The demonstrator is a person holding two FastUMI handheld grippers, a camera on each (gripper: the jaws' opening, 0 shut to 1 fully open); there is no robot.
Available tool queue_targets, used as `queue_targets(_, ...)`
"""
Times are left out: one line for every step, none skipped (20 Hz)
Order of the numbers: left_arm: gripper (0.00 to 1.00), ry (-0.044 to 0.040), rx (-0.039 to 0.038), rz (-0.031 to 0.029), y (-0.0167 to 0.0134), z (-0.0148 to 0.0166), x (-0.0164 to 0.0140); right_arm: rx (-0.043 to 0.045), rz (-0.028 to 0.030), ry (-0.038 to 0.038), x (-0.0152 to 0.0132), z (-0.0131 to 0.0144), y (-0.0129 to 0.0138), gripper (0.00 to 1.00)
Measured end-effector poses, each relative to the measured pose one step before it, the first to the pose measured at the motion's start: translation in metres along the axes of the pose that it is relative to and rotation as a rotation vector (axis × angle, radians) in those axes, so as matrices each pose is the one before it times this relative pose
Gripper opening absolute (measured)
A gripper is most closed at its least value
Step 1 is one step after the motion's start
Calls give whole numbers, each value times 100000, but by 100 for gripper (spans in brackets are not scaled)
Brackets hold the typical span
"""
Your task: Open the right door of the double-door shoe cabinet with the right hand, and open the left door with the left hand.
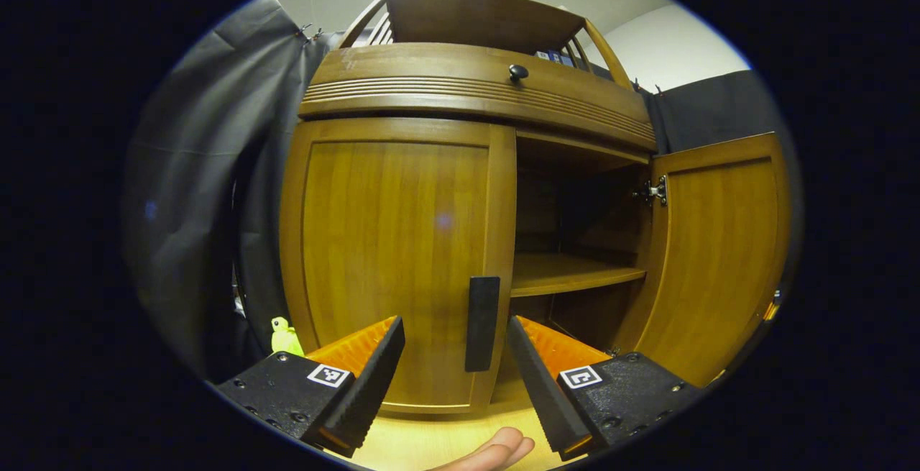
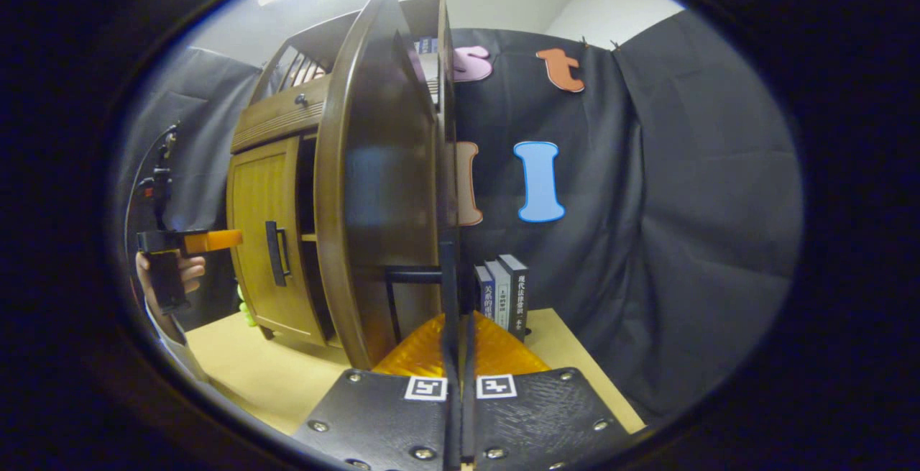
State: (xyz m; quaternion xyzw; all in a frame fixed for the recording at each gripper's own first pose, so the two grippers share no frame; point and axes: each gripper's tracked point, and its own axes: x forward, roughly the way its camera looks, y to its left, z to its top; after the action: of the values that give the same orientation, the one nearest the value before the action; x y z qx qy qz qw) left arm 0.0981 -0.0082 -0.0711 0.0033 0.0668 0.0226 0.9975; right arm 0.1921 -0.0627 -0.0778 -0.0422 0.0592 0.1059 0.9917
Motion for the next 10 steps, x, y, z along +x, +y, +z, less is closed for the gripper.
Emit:
queue_targets(91,-1022,-78,-691,-462,-7,582,-442,2025,588,13,38,-387,1)
queue_targets(91,-1068,264,-584,-272,-20,486,57,1388,209,18,-75,-223,1)
queue_targets(90,-778,344,-96,-195,-82,496,-441,1662,347,132,70,-107,1)
queue_targets(91,-378,627,-263,-311,-364,610,401,804,37,-236,-1,-137,2)
queue_targets(91,60,706,-501,-272,-361,571,120,68,-473,-299,288,38,1)
queue_targets(91,82,596,-504,-164,-422,493,-17,225,2,253,-77,-4,1)
queue_targets(90,94,389,324,-63,-321,588,-465,-71,369,-89,-54,78,1)
queue_targets(91,-979,15,997,126,6,452,-688,-192,726,98,-216,216,1)
queue_targets(91,-2609,-299,1818,411,116,201,93,406,700,-53,-58,273,1)
queue_targets(91,-1695,102,1674,269,-26,377,-888,-218,1295,5,-266,295,1)
